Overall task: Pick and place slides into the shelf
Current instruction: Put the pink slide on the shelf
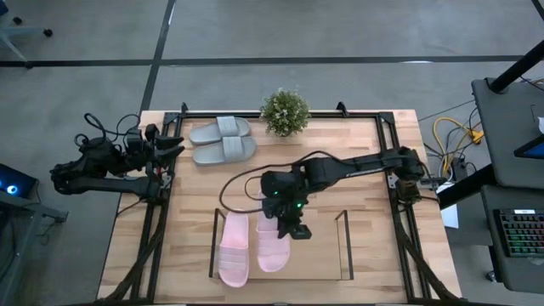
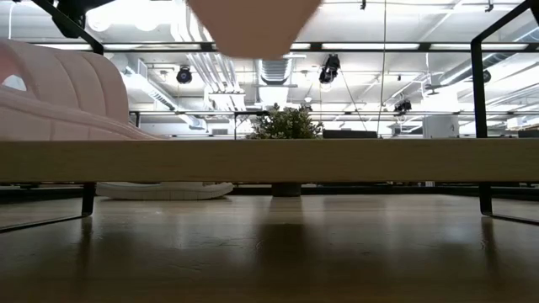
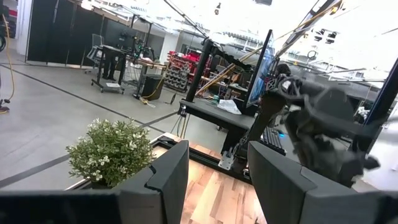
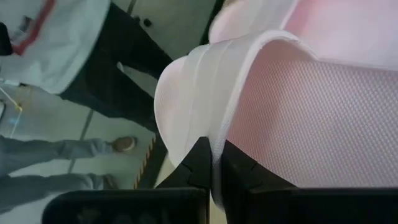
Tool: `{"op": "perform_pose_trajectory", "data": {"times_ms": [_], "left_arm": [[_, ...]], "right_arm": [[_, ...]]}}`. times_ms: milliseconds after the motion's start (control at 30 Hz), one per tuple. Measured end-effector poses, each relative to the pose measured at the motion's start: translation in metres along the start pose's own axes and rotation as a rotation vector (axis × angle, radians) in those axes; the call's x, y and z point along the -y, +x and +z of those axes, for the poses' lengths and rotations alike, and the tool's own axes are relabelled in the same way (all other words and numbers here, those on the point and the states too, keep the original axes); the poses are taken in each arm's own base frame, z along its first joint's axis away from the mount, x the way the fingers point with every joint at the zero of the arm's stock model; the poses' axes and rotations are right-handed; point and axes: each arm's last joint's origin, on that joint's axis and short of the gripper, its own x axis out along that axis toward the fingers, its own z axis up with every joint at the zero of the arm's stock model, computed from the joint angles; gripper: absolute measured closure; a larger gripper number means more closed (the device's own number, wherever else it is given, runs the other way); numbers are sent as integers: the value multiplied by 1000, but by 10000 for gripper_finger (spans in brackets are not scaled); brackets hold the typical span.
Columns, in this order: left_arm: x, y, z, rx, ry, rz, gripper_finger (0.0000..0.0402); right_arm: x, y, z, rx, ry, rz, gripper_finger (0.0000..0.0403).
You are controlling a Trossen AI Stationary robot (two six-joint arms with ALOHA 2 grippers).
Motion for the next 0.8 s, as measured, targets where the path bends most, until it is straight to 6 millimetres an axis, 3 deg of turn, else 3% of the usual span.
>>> {"op": "perform_pose_trajectory", "data": {"times_ms": [333,800], "left_arm": [[0,0,0,0,1,1,251],[0,0,0,-2,4,0,251]], "right_arm": [[17,27,-3,59,-2,55,394],[23,55,-13,98,17,103,394]]}}
